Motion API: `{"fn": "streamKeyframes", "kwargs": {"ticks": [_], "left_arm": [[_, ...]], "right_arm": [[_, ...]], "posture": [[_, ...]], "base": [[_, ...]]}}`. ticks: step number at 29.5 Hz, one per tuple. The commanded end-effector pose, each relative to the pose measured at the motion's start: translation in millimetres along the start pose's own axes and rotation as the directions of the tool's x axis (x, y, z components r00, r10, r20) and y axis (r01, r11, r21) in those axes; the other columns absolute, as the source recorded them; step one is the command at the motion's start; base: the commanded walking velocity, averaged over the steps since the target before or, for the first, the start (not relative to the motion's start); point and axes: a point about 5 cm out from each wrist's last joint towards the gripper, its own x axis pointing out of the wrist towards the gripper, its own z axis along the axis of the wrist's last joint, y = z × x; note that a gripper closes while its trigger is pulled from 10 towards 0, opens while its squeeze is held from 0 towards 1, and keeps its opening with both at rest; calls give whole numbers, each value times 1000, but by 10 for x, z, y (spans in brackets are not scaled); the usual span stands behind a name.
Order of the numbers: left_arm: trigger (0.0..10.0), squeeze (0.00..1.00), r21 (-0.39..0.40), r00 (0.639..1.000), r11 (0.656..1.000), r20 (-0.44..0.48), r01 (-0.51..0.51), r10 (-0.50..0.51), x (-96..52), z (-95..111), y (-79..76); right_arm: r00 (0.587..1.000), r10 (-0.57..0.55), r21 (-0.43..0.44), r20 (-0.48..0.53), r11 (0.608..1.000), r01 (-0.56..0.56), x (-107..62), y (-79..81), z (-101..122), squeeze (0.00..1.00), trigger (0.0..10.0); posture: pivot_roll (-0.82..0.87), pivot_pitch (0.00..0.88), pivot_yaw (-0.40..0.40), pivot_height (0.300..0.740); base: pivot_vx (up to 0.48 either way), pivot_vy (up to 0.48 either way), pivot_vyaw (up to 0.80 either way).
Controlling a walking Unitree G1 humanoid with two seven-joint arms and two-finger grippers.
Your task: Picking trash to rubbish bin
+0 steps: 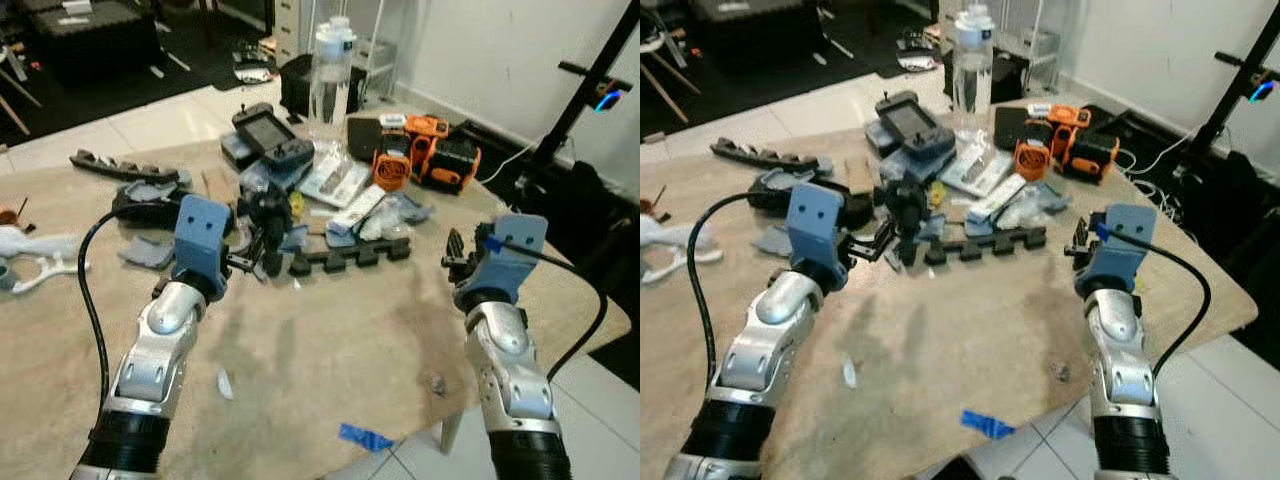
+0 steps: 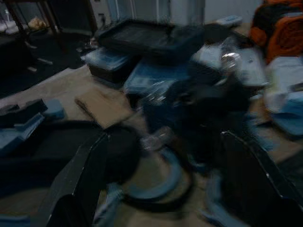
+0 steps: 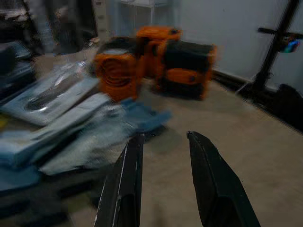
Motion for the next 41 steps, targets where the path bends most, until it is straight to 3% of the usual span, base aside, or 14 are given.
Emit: {"fn": "streamKeyframes", "kwargs": {"ticks": [1,12,19,20,21,22,23,26,30,33,41], "left_arm": [[10000,0,2,1000,1000,-26,-10,10,-24,-66,20],[10000,0,13,1000,1000,-28,-4,4,-21,-67,25],[10000,0,44,996,995,-15,91,-90,7,-19,-35],[10000,0,43,995,994,-8,103,-103,14,1,-42],[10000,0,42,994,993,-5,108,-108,21,15,-42],[10000,0,42,994,993,-3,110,-110,25,22,-41],[10000,0,43,993,993,0,114,-114,29,31,-45],[10000,0,57,991,989,9,134,-134,35,53,-72],[10000,0,59,988,987,18,151,-153,36,67,-96],[10000,0,83,978,975,21,207,-209,41,76,-163],[10000,0,94,974,970,21,223,-226,77,113,-176]], "right_arm": [[1000,0,-1,-9,1000,0,-12,1,-19,0,10000],[1000,-9,17,-21,1000,9,-2,-36,-33,0,10000],[994,80,43,-79,996,-77,71,-68,-99,0,10000],[989,115,41,-94,993,-112,89,-75,-120,271,10000],[983,149,48,-105,988,-145,104,-74,-135,788,10000],[980,169,51,-110,985,-164,113,-73,-142,788,10000],[974,205,48,-101,978,-201,125,-71,-136,1000,10000],[947,311,49,-84,950,-308,159,-68,-139,1000,10000],[930,360,62,-74,932,-356,166,-47,-129,1000,10000],[873,485,89,-59,873,-479,173,43,-126,1000,10000],[835,544,81,-89,839,-538,339,42,-187,1000,10000]], "posture": [[-45,157,9,740],[-45,158,11,740],[-46,160,15,740],[-46,160,15,740],[-42,163,29,740],[-42,163,29,740],[-38,165,36,740],[-40,166,41,740],[-40,166,41,740],[-37,168,50,740],[-23,197,59,740]], "base": [[0,0,0],[0,0,0],[0,0,0],[0,0,0],[0,0,0],[0,0,0],[0,0,0],[0,0,0],[0,0,0],[0,0,0],[0,0,0]]}}
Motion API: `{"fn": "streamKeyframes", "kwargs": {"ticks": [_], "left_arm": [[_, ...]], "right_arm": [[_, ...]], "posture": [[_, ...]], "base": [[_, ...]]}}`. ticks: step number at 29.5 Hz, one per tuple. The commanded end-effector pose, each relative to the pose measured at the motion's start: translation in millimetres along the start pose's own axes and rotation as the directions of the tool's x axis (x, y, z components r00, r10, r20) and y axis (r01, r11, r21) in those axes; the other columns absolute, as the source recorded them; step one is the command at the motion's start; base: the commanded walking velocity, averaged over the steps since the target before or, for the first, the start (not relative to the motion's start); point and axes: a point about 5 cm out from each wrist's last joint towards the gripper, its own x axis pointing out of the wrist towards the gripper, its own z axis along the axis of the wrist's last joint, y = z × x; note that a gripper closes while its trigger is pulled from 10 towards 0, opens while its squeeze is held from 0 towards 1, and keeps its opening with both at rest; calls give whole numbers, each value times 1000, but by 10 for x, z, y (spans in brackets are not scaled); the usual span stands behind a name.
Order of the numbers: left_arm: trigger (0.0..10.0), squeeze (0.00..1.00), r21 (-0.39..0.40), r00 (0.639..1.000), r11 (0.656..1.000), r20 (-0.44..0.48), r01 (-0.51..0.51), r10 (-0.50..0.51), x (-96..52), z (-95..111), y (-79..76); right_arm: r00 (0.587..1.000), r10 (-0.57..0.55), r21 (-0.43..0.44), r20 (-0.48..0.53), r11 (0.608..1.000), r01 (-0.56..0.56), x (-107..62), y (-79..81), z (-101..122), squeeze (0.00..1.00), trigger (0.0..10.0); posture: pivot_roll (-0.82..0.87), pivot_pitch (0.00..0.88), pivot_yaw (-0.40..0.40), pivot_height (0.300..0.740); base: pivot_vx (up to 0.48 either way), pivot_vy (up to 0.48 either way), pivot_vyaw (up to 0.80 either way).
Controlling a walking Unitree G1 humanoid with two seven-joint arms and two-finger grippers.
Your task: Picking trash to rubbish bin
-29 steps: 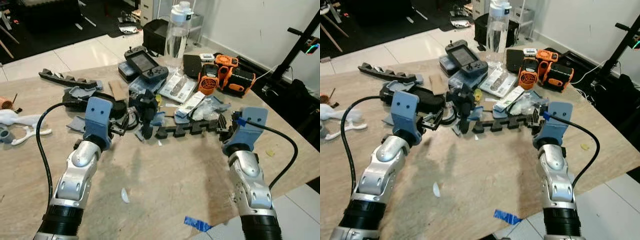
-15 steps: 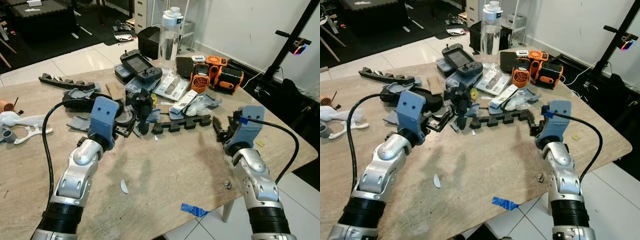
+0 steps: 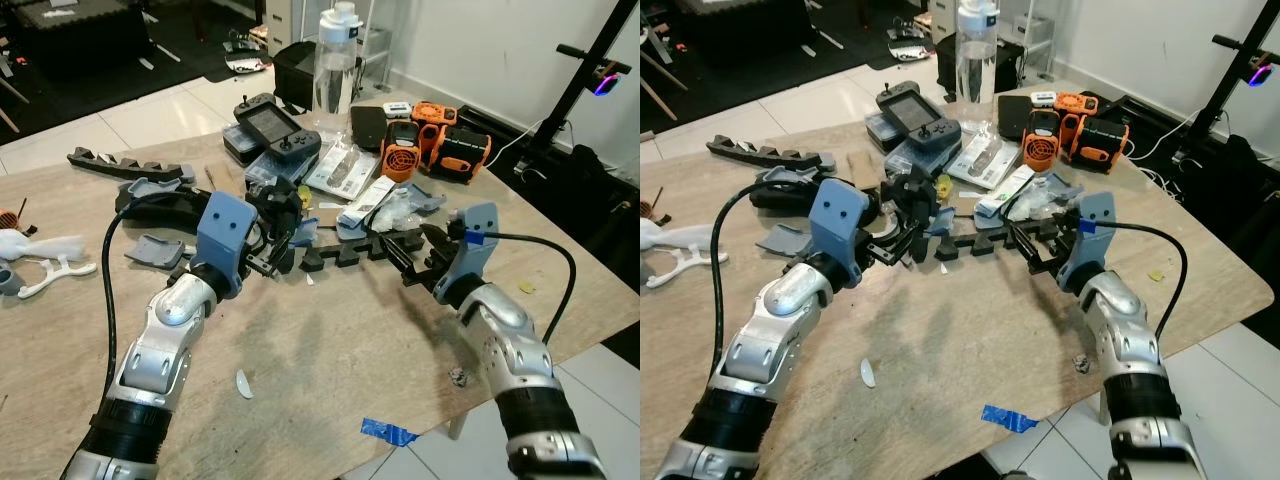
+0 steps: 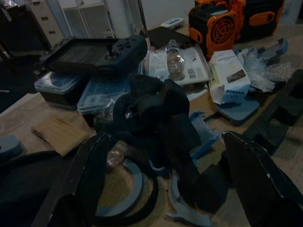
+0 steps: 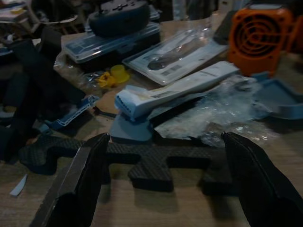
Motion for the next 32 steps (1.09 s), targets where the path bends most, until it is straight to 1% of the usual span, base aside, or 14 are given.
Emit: {"fn": "streamKeyframes", "kwargs": {"ticks": [1,3,4,6,7,12,18,20,22,24,29,30,32], "left_arm": [[10000,0,22,1000,1000,-24,18,-17,-8,-43,5],[10000,0,33,999,999,-25,30,-29,-2,-37,-1],[10000,0,33,999,999,-27,33,-32,-5,-37,-3],[10000,0,33,999,999,-29,35,-34,-8,-37,-4],[10000,0,32,999,999,-30,34,-33,-10,-39,-2],[10000,0,30,999,999,-38,34,-33,-41,-44,6],[10000,0,28,998,999,-43,38,-36,-55,-50,-4],[10000,0,29,998,999,-46,37,-36,-59,-55,-2],[10000,0,29,998,999,-49,37,-36,-61,-58,2],[10000,0,29,998,999,-50,38,-36,-67,-60,4],[10000,0,27,998,999,-56,44,-42,-79,-70,-3],[10000,0,26,997,999,-55,47,-45,-79,-68,-6],[10000,0,26,997,998,-55,49,-47,-78,-67,-8]], "right_arm": [[1000,17,-3,-17,1000,-17,6,-44,-45,1000,10000],[999,31,6,-22,999,-31,35,-74,-38,1000,10000],[999,31,6,-26,999,-31,48,-101,-29,502,10000],[999,33,5,-28,999,-33,57,-121,-24,502,10000],[999,29,4,-29,1000,-29,67,-149,-14,0,10000],[999,20,-11,-30,1000,-20,96,-272,42,0,10000],[997,48,-29,-66,998,-50,104,-310,39,0,10000],[992,69,-29,-110,997,-73,105,-315,20,0,10000],[974,93,-55,-207,993,-107,102,-312,-36,0,10000],[954,126,-54,-271,988,-146,95,-298,-79,0,10000],[932,174,-34,-318,980,-194,102,-282,-89,0,10000],[920,192,-27,-343,976,-214,103,-273,-91,0,10000],[913,199,-25,-355,975,-222,103,-272,-93,0,10000]], "posture": [[-19,205,61,740],[-17,211,63,740],[-13,222,66,740],[-13,222,66,740],[-13,222,66,740],[-1,251,72,740],[2,255,69,740],[4,257,66,740],[4,257,66,740],[4,260,65,740],[2,262,66,740],[2,262,66,740],[2,262,66,740]], "base": [[0,0,0],[0,0,0],[0,0,0],[0,0,0],[0,0,0],[0,0,0],[0,0,0],[0,0,0],[0,0,0],[0,0,0],[0,0,0],[0,0,0],[0,0,0]]}}
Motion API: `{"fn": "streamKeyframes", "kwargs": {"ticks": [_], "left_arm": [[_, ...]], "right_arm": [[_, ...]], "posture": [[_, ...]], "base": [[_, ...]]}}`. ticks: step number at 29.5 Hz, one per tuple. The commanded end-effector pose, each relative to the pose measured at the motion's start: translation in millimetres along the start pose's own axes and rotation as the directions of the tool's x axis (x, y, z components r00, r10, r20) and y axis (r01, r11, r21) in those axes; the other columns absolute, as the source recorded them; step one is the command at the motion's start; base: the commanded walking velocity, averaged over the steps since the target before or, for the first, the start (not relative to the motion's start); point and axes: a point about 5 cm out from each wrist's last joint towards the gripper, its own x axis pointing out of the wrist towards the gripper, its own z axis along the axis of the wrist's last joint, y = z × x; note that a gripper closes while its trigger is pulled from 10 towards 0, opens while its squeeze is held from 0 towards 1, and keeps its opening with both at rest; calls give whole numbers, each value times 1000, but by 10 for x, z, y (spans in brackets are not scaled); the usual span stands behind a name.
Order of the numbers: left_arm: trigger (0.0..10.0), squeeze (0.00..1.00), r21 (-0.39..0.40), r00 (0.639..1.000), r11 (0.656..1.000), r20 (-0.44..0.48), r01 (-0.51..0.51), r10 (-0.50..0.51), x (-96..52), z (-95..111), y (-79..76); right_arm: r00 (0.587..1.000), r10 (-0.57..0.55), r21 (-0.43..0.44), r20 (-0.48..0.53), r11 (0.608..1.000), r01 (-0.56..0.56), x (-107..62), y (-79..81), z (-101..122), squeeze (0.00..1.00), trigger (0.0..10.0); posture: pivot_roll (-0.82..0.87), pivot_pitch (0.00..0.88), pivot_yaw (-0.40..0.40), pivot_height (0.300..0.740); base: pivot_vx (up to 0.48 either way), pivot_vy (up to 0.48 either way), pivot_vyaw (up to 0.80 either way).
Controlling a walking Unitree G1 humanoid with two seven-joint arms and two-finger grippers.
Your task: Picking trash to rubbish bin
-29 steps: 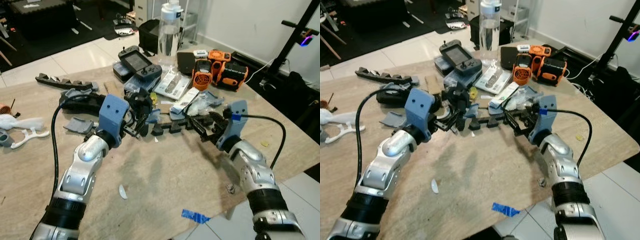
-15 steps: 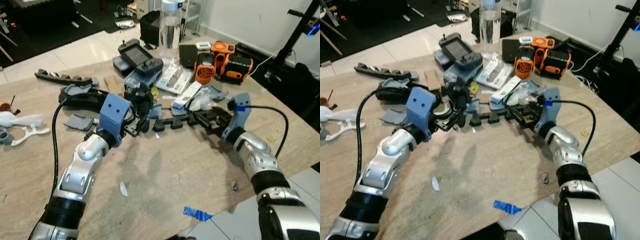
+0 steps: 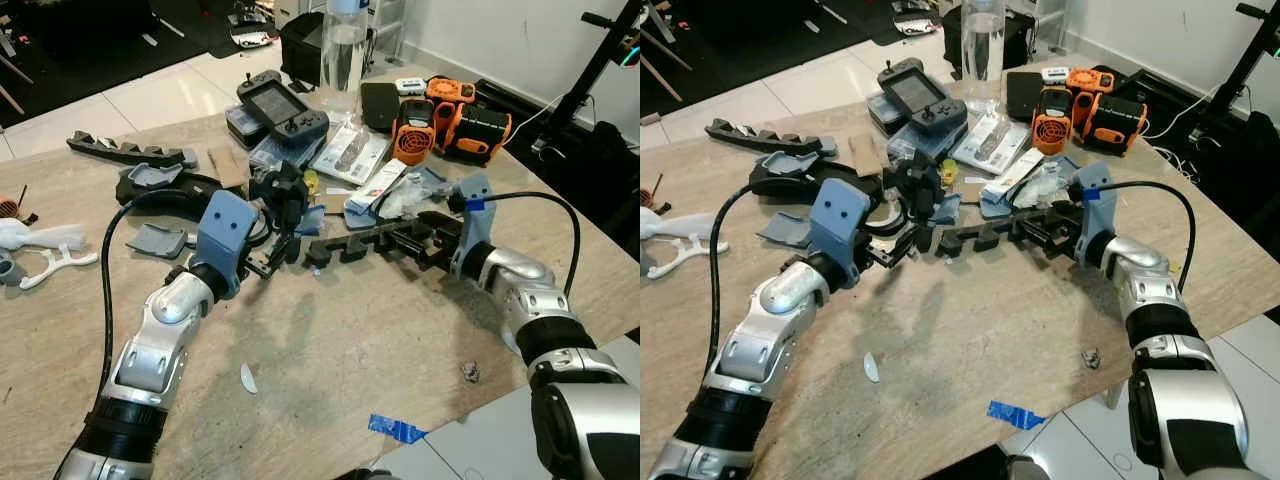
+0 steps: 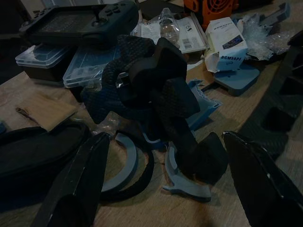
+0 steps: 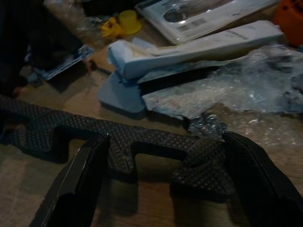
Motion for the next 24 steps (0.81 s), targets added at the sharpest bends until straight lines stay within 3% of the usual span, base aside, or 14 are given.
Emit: {"fn": "streamKeyframes", "kwargs": {"ticks": [1,9,15,22,24], "left_arm": [[10000,0,16,1000,1000,-21,19,-19,-31,-31,-19],[10000,0,15,999,999,-21,28,-28,-30,-26,-28],[10000,0,15,999,999,-22,28,-28,-36,-30,-24],[10000,0,16,999,999,-18,27,-27,-28,-27,-26],[10000,0,15,1000,1000,-13,24,-24,-22,-17,-23]], "right_arm": [[986,62,51,-152,997,-54,-10,86,-286,0,10000],[959,179,41,-220,984,-175,-21,150,-260,0,10000],[936,287,24,-204,957,-288,1,296,-140,0,10000],[922,329,6,-203,942,-335,-23,402,-56,0,10000],[920,364,11,-143,930,-367,-46,491,87,0,10000]], "posture": [[2,262,66,740],[0,262,68,740],[-2,258,64,740],[-3,256,64,740],[-1,256,63,740]], "base": [[0,0,0],[0,0,0],[0,0,0],[0,0,0],[0,0,0]]}}
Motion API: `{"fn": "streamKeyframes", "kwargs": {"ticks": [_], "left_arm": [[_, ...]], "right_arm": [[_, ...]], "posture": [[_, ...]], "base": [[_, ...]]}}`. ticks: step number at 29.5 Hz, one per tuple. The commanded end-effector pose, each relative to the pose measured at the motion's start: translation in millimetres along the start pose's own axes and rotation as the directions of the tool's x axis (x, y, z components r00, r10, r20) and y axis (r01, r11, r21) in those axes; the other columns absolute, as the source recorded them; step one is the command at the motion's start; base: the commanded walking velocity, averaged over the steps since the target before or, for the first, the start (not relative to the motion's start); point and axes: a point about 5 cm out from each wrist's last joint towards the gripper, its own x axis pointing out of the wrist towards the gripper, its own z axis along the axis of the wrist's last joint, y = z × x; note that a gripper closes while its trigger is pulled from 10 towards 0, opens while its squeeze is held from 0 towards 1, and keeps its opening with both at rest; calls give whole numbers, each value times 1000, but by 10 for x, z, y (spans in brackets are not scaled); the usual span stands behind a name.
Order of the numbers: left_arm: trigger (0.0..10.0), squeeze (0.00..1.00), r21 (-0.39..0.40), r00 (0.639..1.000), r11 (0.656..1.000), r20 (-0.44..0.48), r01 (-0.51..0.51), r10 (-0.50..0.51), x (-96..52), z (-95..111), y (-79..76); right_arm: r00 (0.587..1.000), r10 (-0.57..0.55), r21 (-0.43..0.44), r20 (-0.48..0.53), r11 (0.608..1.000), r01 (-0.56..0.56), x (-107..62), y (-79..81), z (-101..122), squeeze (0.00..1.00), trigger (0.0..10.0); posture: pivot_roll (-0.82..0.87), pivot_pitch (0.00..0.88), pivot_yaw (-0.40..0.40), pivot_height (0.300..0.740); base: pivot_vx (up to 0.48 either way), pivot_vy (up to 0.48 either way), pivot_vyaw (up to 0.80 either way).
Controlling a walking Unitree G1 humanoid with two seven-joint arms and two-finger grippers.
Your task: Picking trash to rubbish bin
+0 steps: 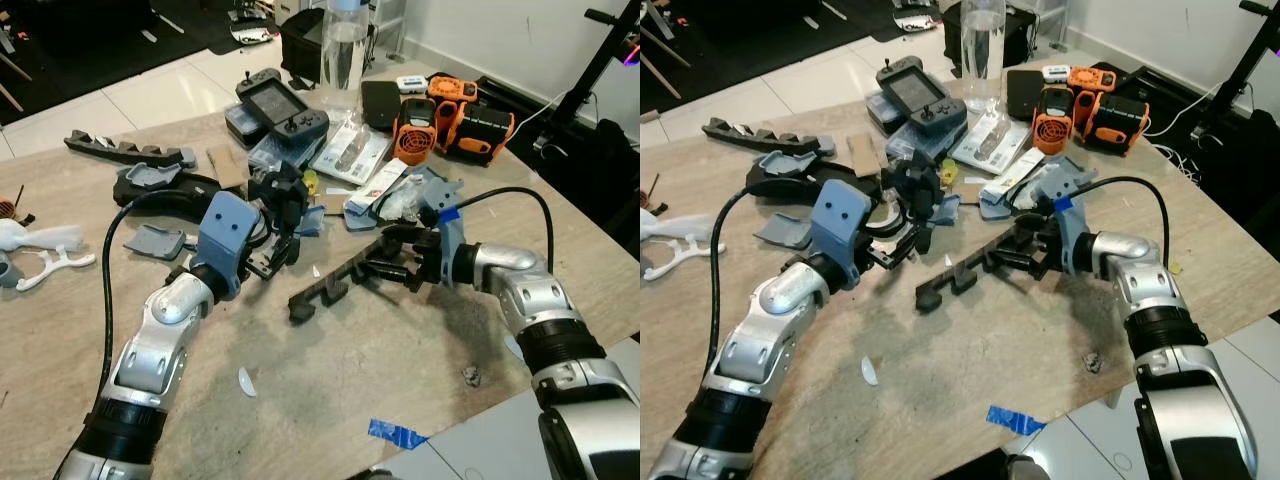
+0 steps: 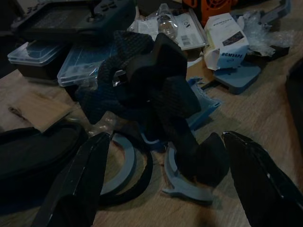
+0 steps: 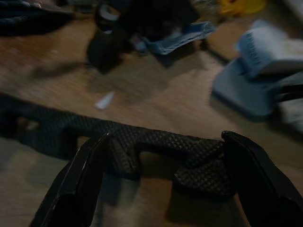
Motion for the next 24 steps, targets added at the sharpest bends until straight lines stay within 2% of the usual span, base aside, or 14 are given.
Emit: {"fn": "streamKeyframes", "kwargs": {"ticks": [1,3,6,9,13,14,16,17,18,19,20,21,22,24], "left_arm": [[10000,0,12,1000,1000,-13,4,-4,-21,-23,-4],[10000,0,12,1000,1000,-12,4,-4,-21,-20,-1],[10000,0,9,1000,1000,-9,4,-4,-15,-18,6],[10000,0,9,1000,1000,-8,5,-5,-13,-18,6],[10000,0,8,1000,1000,-3,7,-7,-9,-9,4],[10000,0,7,1000,1000,-2,6,-6,-6,-10,3],[10000,0,7,1000,1000,-1,6,-6,1,-13,2],[10000,0,7,1000,1000,-1,6,-6,1,-13,2],[10000,0,6,1000,1000,0,5,-5,6,-12,3],[10000,0,6,1000,1000,0,5,-5,6,-12,3],[10000,0,6,1000,1000,2,4,-4,9,-10,5],[10000,0,6,1000,1000,2,4,-4,9,-10,5],[10000,0,7,1000,1000,3,3,-3,12,-8,7],[10000,0,7,1000,1000,3,3,-3,12,-8,7]], "right_arm": [[999,43,39,-15,998,-43,28,83,-49,0,10000],[998,49,42,26,998,-50,12,105,40,0,10000],[982,-1,63,189,998,-12,-119,43,394,0,10000],[978,-17,72,210,997,2,-172,16,441,0,10000],[983,-27,55,181,998,17,-248,13,376,0,10000],[984,-24,41,176,999,17,-267,6,323,0,10000],[995,-35,-22,91,999,37,-287,-37,80,0,10000],[995,-35,-22,91,999,37,-287,-37,80,0,10000],[998,-42,-37,50,998,44,-294,-70,-69,0,10000],[998,-42,-37,50,998,44,-294,-70,-69,0,10000],[998,-56,-37,18,998,56,-302,-100,-199,0,10000],[998,-56,-37,18,998,56,-302,-100,-199,0,10000],[998,-66,-31,-12,997,65,-311,-123,-319,0,10000],[998,-66,-31,-12,997,65,-311,-123,-319,0,10000]], "posture": [[-1,256,63,740],[-1,256,63,740],[-7,248,65,740],[-8,241,65,740],[-10,234,64,740],[-14,226,65,740],[-14,220,64,740],[-14,220,64,740],[-15,216,65,740],[-15,216,65,740],[-15,213,64,740],[-15,213,64,740],[-14,212,63,740],[-14,212,63,740]], "base": [[0,0,0],[0,0,0],[0,0,0],[0,0,0],[0,0,0],[0,0,0],[0,0,0],[0,0,0],[0,0,0],[0,0,0],[0,0,0],[0,0,0],[0,0,0],[0,0,0]]}}
